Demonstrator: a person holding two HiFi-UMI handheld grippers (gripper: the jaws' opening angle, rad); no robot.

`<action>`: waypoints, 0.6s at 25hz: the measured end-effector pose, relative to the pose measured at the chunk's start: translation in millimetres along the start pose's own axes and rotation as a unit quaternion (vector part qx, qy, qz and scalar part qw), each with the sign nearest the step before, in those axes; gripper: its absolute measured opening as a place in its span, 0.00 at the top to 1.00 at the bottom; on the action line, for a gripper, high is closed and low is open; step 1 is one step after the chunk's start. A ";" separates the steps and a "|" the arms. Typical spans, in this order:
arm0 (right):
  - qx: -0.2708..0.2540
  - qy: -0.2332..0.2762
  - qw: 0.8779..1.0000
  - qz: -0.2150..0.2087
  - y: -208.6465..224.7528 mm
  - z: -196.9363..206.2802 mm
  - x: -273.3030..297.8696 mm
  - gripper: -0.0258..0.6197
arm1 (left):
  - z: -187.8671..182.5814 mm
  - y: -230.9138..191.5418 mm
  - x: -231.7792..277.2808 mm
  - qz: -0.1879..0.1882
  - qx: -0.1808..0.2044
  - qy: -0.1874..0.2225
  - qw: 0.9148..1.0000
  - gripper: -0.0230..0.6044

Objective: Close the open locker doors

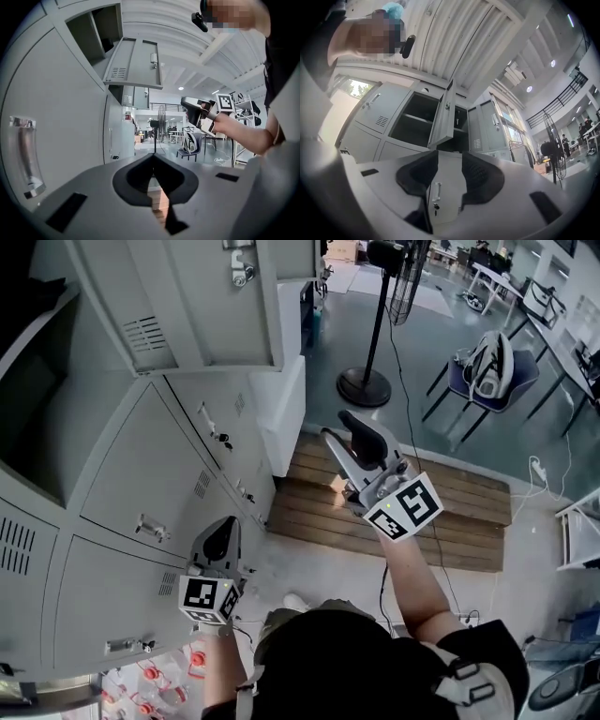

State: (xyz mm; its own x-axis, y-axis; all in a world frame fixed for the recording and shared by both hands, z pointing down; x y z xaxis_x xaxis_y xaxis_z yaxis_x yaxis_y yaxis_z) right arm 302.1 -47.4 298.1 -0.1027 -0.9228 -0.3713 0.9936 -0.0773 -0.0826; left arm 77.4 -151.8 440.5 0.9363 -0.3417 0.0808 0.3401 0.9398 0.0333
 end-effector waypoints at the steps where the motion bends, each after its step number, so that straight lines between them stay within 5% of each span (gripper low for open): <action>1: -0.002 0.003 1.000 -0.002 1.0 0.5 9.1 0.72 | 0.4 -6.3 3.8 0.003 0.000 -0.001 1.000 0.95; 15: -0.027 0.051 0.998 -0.036 3.7 -8.7 95.1 0.70 | 8.3 -52.2 27.3 0.024 0.011 -0.002 1.000 0.95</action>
State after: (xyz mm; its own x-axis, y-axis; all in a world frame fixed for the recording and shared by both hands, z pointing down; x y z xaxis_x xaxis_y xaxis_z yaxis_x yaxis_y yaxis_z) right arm 295.7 -132.2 254.5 -0.1804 -0.8718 -0.4554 0.9799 -0.1190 -0.1604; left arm 84.5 -210.3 449.2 0.9511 -0.2964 0.0873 0.2928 0.9548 0.0515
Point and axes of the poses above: the fingertips, and each gripper's own axes: x forward along the fingers, y to its right, z out of its underside, the point moved 4 cm from there along -x, backward along the fingers, and after that the axes turned 2 degrees about -z, right-handed, at the moved point
